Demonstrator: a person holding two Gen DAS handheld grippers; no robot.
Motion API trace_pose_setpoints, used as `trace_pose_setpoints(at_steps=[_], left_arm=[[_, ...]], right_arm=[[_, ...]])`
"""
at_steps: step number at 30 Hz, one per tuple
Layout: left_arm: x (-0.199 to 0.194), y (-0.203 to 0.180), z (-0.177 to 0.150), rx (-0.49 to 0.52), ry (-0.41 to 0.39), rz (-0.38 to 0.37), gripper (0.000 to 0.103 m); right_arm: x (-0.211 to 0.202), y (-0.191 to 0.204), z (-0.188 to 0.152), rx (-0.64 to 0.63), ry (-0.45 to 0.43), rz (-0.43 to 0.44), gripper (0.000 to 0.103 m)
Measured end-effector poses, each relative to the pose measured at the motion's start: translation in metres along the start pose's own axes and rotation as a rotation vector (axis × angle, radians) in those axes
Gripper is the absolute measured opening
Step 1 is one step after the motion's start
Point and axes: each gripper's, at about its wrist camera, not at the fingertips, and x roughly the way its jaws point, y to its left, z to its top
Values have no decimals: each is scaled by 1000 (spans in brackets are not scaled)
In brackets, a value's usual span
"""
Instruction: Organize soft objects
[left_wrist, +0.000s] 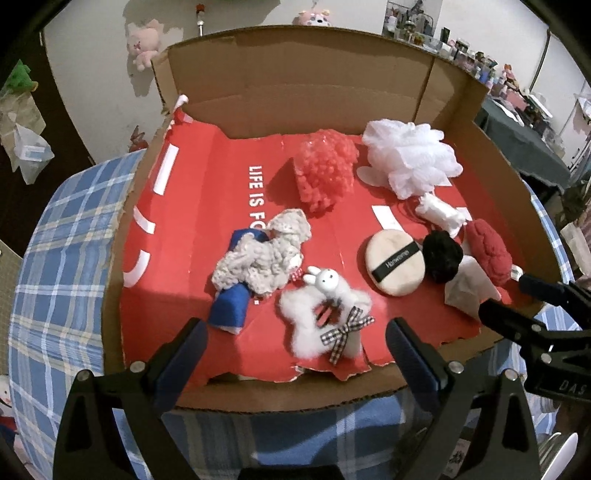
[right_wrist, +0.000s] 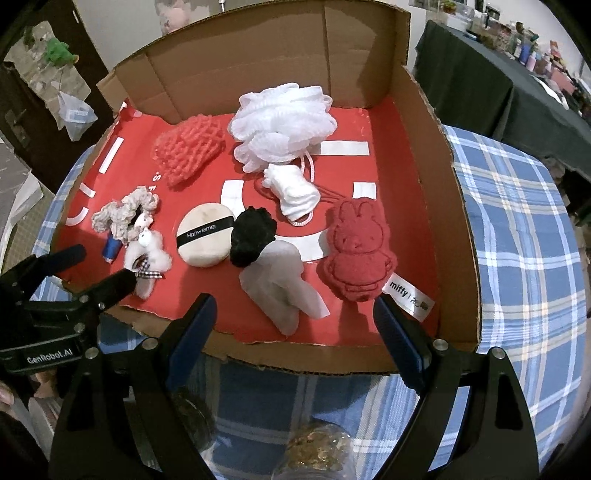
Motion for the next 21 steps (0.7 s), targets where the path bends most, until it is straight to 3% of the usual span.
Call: trace_pose_setpoints(at_steps=[21], left_arm=[[-2,-1,-1,0,-24,25,99]], right_arm=[[1,-1,-2,6,-5,-20,87]])
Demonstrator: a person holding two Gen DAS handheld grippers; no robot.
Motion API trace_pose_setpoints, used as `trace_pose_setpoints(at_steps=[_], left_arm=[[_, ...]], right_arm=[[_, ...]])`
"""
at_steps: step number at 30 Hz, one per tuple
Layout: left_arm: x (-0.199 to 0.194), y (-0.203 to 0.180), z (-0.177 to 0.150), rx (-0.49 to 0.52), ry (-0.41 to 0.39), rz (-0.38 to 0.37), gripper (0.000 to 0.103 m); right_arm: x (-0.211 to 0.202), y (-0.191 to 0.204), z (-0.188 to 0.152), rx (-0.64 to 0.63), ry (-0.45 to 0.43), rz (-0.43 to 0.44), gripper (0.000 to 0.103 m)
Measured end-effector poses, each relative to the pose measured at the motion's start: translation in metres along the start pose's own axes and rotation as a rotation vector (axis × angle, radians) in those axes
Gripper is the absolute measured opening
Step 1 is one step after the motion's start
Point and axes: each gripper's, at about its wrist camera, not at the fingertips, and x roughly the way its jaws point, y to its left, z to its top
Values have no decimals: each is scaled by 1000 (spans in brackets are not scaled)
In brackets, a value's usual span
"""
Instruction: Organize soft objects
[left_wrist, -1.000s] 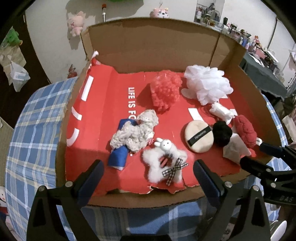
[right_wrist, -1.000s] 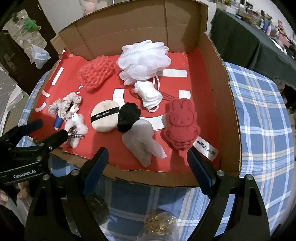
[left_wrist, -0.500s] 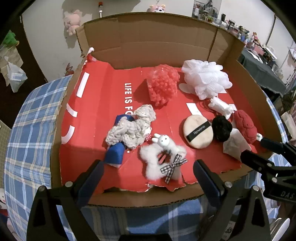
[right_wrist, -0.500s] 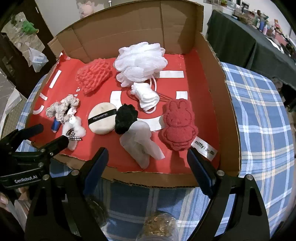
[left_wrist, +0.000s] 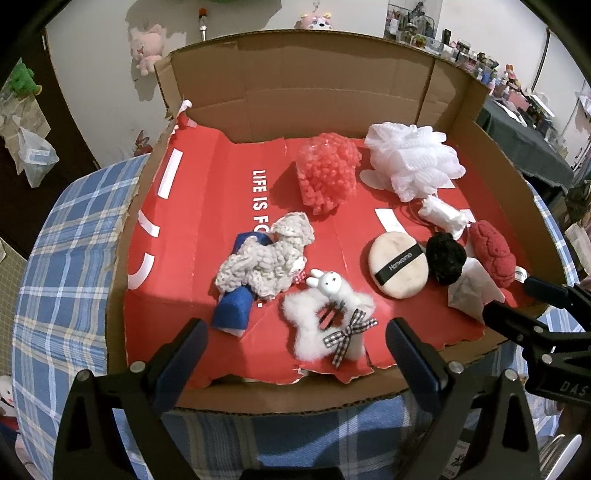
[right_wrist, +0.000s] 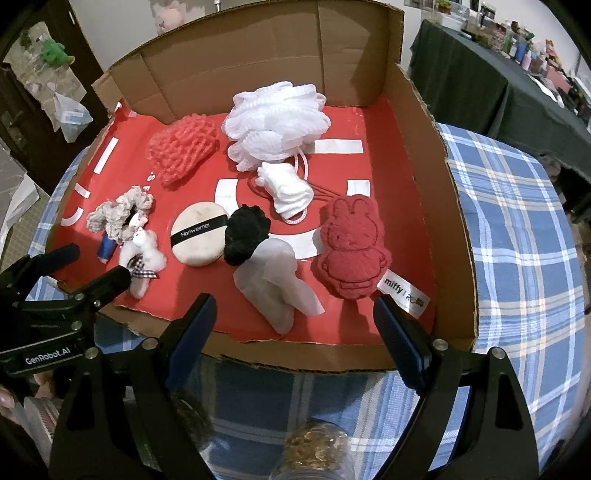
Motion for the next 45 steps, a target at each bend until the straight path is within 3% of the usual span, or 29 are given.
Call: trace_pose_setpoints(at_steps=[45], left_arm=[[-3,1,0,2,-7,-16,99]], right_arm=[[3,1,0,-1,-1,-18,87]])
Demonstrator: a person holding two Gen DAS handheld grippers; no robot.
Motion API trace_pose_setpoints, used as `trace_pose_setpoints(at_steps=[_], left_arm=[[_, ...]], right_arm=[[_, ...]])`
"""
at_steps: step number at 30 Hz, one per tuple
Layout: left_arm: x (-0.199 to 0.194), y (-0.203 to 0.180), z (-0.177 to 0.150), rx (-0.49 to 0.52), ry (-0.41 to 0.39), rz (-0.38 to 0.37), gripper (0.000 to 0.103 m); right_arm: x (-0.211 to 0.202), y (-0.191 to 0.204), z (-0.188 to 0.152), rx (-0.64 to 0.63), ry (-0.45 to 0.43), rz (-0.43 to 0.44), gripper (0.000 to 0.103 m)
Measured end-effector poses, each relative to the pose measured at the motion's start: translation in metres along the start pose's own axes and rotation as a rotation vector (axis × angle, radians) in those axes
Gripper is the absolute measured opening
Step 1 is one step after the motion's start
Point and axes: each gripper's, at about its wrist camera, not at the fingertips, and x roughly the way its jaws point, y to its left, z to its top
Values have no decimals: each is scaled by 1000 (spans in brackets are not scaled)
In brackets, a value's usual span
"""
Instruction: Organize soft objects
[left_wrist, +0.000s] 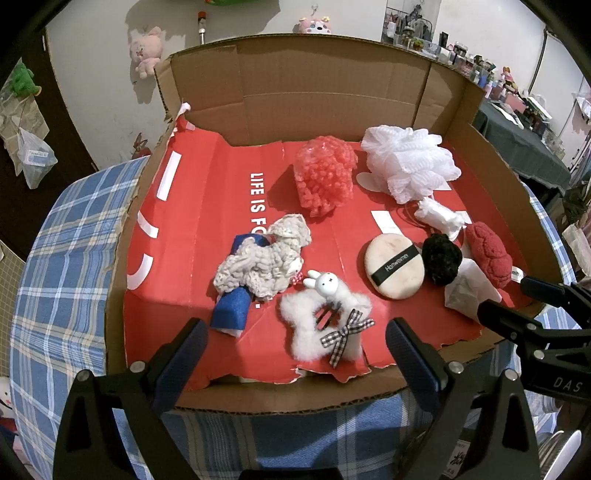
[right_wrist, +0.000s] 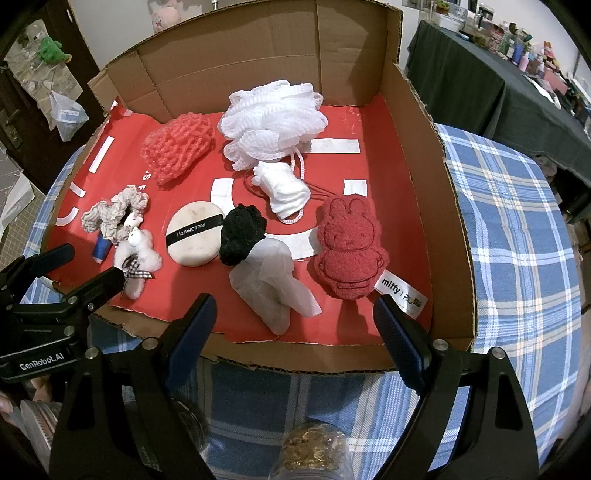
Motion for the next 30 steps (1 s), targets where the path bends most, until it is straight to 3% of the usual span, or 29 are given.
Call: trace_pose_setpoints(at_steps=[30], left_arm=[[0,-1,0,-5,-6,-4,99]], right_arm=[[-1,0,-1,0,-8,1,87]])
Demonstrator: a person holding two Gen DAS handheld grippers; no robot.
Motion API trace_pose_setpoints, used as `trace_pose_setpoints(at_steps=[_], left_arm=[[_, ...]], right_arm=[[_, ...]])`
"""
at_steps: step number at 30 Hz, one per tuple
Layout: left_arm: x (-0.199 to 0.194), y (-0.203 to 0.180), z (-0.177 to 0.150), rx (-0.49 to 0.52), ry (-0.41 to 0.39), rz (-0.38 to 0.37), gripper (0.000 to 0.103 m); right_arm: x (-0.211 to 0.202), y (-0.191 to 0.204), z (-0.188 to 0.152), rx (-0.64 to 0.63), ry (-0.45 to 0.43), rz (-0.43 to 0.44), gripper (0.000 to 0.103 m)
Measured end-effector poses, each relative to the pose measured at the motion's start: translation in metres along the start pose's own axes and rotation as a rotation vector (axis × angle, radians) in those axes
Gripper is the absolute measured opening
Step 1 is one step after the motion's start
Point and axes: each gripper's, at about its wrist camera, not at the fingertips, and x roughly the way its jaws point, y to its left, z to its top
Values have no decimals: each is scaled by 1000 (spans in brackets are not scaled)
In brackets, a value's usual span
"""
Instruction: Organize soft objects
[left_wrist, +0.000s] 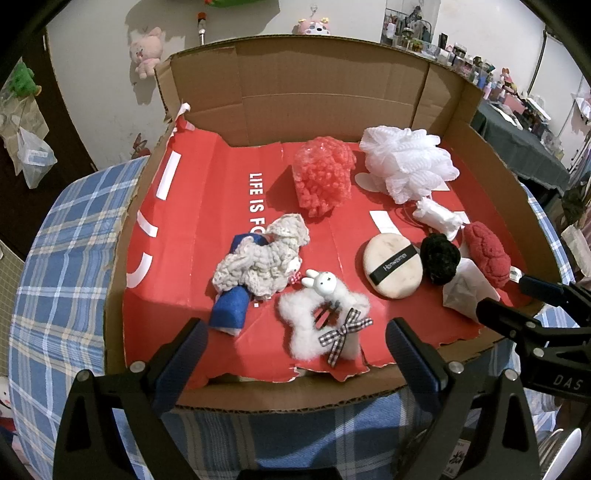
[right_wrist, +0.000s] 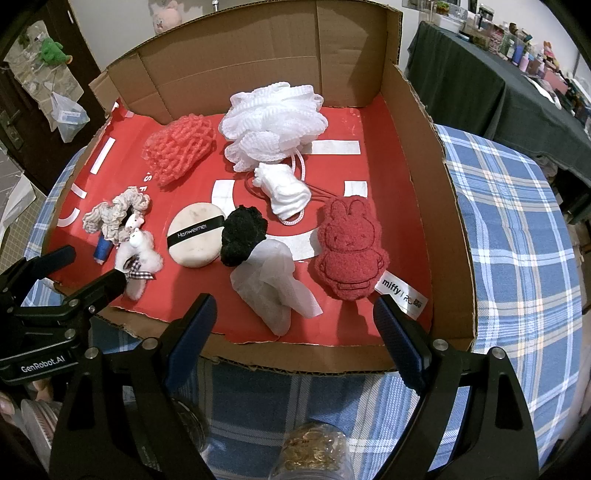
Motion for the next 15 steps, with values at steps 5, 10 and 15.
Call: trace_pose_setpoints(at_steps=[5,10,15], left_arm=[[-8,1,-3,-3,-37,-6,99],[-29,6,-7,-7,-80,-17,99],[-71,19,-12,-52,-179,32,99]], right_arm=[[-4,-1,0,4,-22,18,87],[-17,-3,0,13,-53,46,87],[-55,-2,-2,10,-130,36,87]])
